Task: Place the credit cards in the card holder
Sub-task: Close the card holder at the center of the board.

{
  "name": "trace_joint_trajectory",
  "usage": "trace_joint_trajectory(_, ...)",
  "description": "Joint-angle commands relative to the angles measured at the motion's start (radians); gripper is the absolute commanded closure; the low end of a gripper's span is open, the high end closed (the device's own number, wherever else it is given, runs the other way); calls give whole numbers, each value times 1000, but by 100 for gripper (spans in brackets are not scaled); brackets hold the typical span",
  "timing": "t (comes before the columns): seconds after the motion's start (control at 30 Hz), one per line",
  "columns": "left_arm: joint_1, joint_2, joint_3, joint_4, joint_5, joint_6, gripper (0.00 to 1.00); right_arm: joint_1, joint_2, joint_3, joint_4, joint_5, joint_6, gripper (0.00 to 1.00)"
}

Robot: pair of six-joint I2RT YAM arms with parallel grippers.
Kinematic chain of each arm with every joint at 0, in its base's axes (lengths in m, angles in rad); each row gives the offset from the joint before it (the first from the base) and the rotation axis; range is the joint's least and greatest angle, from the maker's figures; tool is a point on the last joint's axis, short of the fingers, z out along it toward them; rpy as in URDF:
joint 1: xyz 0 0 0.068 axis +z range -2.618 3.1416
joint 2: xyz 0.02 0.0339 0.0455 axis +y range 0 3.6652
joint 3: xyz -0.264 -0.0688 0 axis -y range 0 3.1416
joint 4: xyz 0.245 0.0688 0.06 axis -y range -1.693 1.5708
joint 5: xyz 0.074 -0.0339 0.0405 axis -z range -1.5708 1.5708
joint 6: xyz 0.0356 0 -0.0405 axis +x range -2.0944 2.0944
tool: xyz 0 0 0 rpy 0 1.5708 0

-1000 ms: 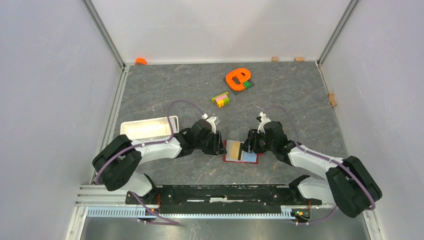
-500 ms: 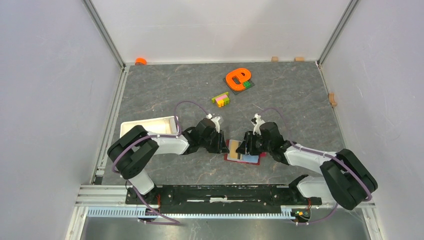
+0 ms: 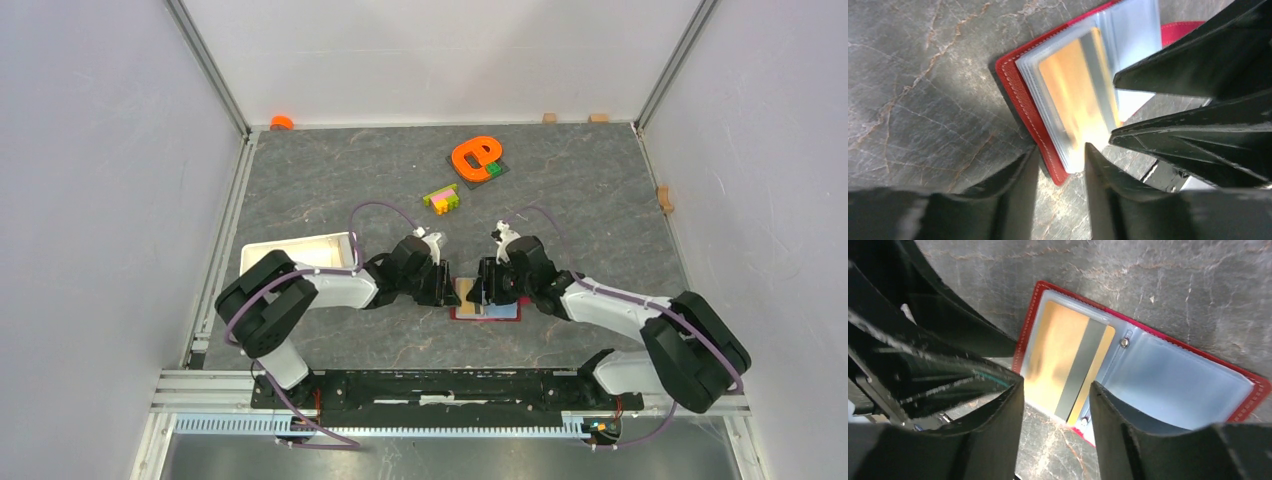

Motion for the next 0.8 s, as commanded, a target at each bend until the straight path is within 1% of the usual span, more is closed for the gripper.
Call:
trace_joint_trajectory(0.0,17,-97,-4,-76,-19,23,46,11,-123,128,-185,114,-88,40)
trace_joint_trajectory(0.03,28,-120,-1,-107,-23,30,34,9,-143,160,-245,151,-108,37)
trace_joint_trajectory(0.1,49,-178,9,-193,-25,44,19,0,-189,205,-382,238,-149,31)
trace_joint_trajectory(0.17,71,-231,26,-284,-13,72,12,-17,-229,234,-487,347,-177,25)
trace_joint_trajectory(0.23,95,-284,59,-378,3,111,6,-49,-263,237,-565,404,-194,21)
trace_joint_trajectory(0.3,126,-334,111,-489,28,171,1,-93,-289,216,-613,432,-204,20)
trace_joint_trajectory(0.37,171,-366,191,-606,62,221,0,-141,-305,180,-627,424,-208,20)
trace_joint_trajectory(0.4,201,-378,221,-655,102,240,0,-159,-310,159,-624,410,-208,20)
trace_joint_trajectory(0.47,258,-395,292,-741,148,287,0,-173,-311,124,-598,374,-211,22)
trace_joint_trajectory(0.53,295,-403,369,-823,135,356,0,-174,-297,101,-567,331,-209,26)
trace_joint_trajectory(0.57,309,-404,403,-858,105,393,0,-176,-288,94,-552,307,-210,28)
trace_joint_trajectory(0.63,313,-407,426,-880,20,428,0,-175,-273,80,-510,264,-207,32)
trace_joint_trajectory(0.67,316,-412,414,-858,18,431,0,-175,-268,73,-495,252,-202,35)
trace_joint_trajectory(0.77,335,-404,378,-791,62,413,0,-175,-245,62,-468,265,-200,46)
